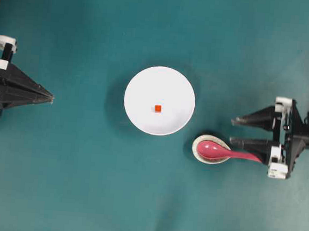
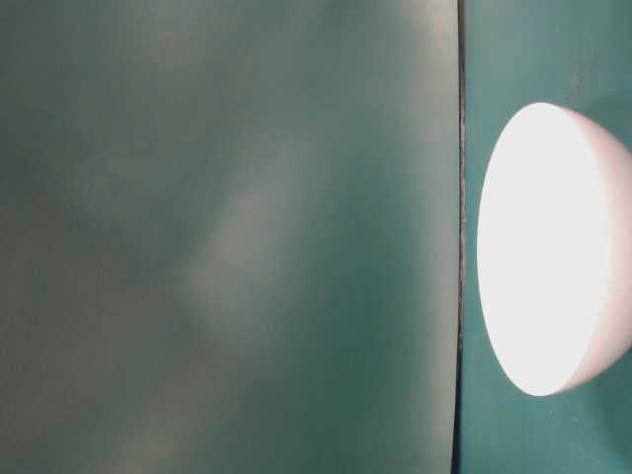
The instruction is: Grip the spoon and scoop the red block from the bowl with right arm.
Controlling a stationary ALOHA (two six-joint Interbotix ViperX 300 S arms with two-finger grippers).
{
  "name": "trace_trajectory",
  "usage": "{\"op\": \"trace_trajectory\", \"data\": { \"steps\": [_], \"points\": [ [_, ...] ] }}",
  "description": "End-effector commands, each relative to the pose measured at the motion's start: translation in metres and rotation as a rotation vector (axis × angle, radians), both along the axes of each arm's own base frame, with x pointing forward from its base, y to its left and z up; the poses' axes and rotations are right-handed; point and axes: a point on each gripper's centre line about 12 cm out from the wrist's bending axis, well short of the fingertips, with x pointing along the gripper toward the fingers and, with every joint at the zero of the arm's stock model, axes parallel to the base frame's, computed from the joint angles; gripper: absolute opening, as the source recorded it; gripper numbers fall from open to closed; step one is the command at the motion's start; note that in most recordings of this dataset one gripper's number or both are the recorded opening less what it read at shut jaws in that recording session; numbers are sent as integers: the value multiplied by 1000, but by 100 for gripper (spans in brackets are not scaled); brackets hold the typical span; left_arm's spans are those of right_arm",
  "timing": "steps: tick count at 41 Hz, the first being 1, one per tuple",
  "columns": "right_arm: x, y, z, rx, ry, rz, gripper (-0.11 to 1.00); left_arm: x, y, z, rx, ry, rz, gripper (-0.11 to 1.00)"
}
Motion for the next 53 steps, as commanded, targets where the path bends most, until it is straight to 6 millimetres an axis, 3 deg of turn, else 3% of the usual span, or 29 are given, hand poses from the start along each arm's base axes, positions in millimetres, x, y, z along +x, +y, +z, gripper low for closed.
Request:
{"op": "trace_trajectory", "data": {
  "steps": [1, 11, 23, 42, 53],
  "points": [
    [-1, 12, -6, 7, 8, -32, 59, 2, -1, 10, 1, -23, -4, 0],
    [-14, 38, -33, -20, 120, 3, 59, 2, -1, 7, 1, -3, -3, 0],
    [-28, 42, -49, -43, 231, 69, 59, 2, -1, 7, 2, 3, -3, 0],
    [-34, 37, -55, -56, 269, 74, 58, 3, -1, 6, 1, 6, -3, 0],
    [-33, 38, -55, -56, 270, 76, 45, 3, -1, 6, 2, 4, -3, 0]
  ]
}}
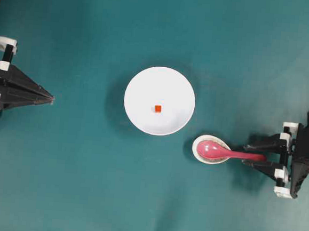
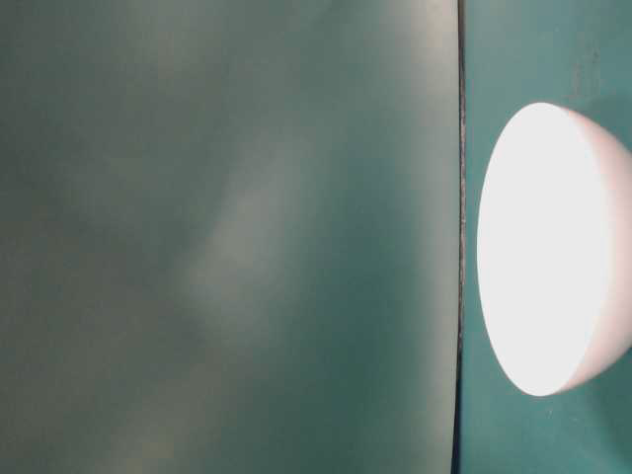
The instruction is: Grip the spoon and scoop the red block from the bowl with right arm.
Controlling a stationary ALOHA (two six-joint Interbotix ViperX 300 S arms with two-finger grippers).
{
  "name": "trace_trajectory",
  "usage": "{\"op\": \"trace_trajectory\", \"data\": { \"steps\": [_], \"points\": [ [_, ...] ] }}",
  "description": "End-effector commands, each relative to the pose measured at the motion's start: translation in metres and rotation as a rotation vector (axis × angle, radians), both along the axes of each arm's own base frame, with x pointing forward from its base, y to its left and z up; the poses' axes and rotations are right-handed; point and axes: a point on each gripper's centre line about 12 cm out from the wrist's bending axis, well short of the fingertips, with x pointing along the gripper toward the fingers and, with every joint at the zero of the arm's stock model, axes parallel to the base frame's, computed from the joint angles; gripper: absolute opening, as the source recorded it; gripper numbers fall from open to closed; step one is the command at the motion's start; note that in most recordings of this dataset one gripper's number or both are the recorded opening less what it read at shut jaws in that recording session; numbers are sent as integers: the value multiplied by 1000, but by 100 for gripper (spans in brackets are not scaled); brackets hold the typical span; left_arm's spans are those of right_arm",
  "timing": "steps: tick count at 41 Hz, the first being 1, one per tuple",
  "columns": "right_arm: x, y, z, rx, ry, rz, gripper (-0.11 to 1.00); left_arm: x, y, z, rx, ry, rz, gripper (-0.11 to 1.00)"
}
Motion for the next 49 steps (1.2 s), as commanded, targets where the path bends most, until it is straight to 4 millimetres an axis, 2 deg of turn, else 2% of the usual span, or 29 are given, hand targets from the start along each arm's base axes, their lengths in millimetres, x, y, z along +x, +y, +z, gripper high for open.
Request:
{"op": "trace_trajectory", "data": {
  "steps": [1, 16, 26, 31, 36, 41, 49],
  "points": [
    [2, 4, 2, 7, -13, 8, 43, 3, -1, 10, -3, -26, -3, 0],
    [2, 5, 3, 11, -12, 9, 26, 3, -1, 10, -3, -26, -3, 0],
    [7, 10, 9, 36, -38, 8, 23, 3, -1, 11, -3, -26, -3, 0],
    [14, 17, 27, 101, -104, 6, 23, 2, -1, 13, -4, -35, -3, 0],
    [25, 20, 57, 177, -195, -15, 23, 2, -1, 14, -4, -43, -3, 0],
    [40, 14, 92, 215, -281, -52, 23, 2, -1, 14, -4, -41, -3, 0],
    [66, -5, 139, 255, -288, -75, 23, 2, -1, 15, -5, -44, -3, 0]
  ]
}}
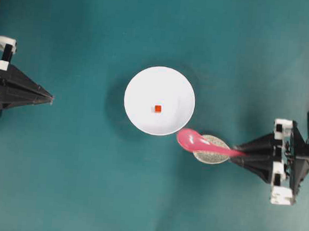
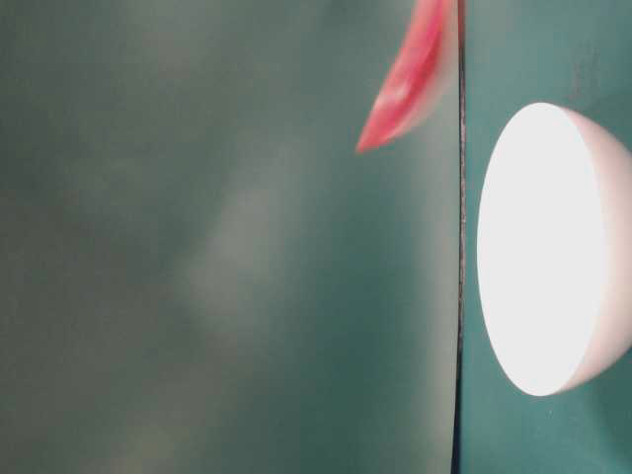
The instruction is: Grip the spoon and scoop the red block from the bowl with right arm.
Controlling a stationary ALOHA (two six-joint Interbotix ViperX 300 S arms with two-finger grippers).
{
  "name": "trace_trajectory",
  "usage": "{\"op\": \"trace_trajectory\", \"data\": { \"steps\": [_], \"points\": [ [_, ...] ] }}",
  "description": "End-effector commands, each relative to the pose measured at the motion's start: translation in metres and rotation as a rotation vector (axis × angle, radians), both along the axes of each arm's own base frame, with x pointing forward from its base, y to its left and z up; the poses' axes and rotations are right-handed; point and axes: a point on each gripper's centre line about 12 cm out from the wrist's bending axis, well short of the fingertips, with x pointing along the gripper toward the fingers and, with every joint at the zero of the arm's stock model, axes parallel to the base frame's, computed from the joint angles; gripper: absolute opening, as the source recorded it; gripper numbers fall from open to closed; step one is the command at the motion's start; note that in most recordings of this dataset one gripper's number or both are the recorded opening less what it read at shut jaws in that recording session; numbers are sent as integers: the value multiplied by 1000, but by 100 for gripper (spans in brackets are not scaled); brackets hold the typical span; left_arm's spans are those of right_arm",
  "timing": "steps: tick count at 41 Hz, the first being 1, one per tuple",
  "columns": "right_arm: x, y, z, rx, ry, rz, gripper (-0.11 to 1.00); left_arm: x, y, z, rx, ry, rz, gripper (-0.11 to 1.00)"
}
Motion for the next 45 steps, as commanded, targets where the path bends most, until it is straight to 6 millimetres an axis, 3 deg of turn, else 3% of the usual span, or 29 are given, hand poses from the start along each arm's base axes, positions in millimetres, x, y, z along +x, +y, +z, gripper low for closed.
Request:
{"op": "trace_trajectory", "data": {
  "steps": [1, 7, 14, 22, 31, 45],
  "points": [
    [16, -9, 31, 51, -20, -3, 23, 3, -1, 14, -2, -38, -3, 0],
    [46, -36, 73, 139, 17, 21, 23, 2, -1, 14, -1, -40, -4, 0],
    [74, -66, 98, 263, 137, 115, 23, 3, -1, 13, 1, -39, -4, 0],
    [97, -87, 91, 347, 301, 208, 23, 3, -1, 13, 1, -37, -4, 0],
    [117, -95, 82, 335, 367, 228, 23, 3, -1, 12, 4, -31, -4, 0],
    [115, -93, 56, 318, 610, 256, 23, 3, -1, 11, 20, -30, -7, 0]
  ]
}}
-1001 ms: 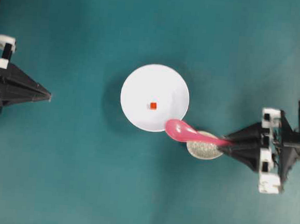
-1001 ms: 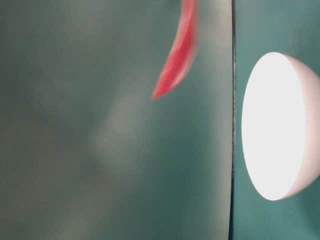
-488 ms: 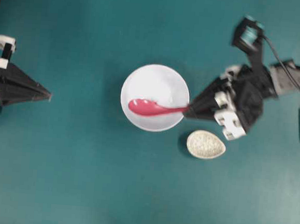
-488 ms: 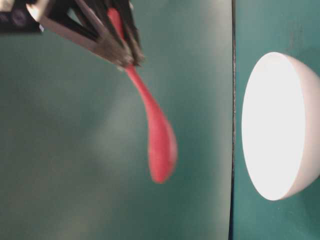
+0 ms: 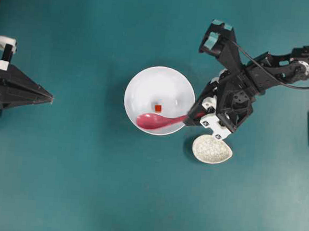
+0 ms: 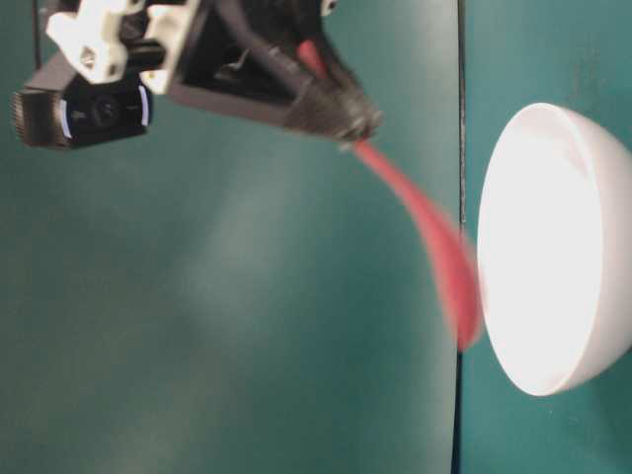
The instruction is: Grip the spoon and scoop the red block from the bowl with right arm.
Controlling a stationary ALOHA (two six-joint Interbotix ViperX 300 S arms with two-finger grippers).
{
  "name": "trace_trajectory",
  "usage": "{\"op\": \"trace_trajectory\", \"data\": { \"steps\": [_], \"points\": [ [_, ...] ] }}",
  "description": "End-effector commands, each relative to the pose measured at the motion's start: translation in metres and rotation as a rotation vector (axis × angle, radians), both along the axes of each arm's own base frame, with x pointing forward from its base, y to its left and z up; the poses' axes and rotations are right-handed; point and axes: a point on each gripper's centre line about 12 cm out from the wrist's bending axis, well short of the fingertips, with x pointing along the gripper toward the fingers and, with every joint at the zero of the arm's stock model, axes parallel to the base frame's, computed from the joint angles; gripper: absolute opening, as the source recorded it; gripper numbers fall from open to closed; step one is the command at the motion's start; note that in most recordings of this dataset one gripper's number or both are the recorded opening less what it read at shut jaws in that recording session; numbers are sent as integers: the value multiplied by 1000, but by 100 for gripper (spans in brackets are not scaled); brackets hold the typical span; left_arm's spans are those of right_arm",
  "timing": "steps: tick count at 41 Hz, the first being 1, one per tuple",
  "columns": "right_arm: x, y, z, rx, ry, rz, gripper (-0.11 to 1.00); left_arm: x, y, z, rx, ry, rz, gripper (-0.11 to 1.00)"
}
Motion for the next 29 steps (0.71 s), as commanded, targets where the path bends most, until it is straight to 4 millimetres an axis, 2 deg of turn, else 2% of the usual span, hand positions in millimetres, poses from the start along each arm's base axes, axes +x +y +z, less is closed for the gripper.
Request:
{"op": "trace_trajectory", "data": {
  "steps": [1, 15, 29],
  "points": [
    [4, -2, 10, -34, 28, 23, 23, 3, -1, 10, 6, -27, -3, 0],
    [29, -9, -3, -215, 341, 66, 23, 3, -1, 10, 8, -29, -3, 0],
    [34, -10, -7, -231, 400, 85, 23, 3, -1, 10, 9, -27, -4, 0]
  ]
}}
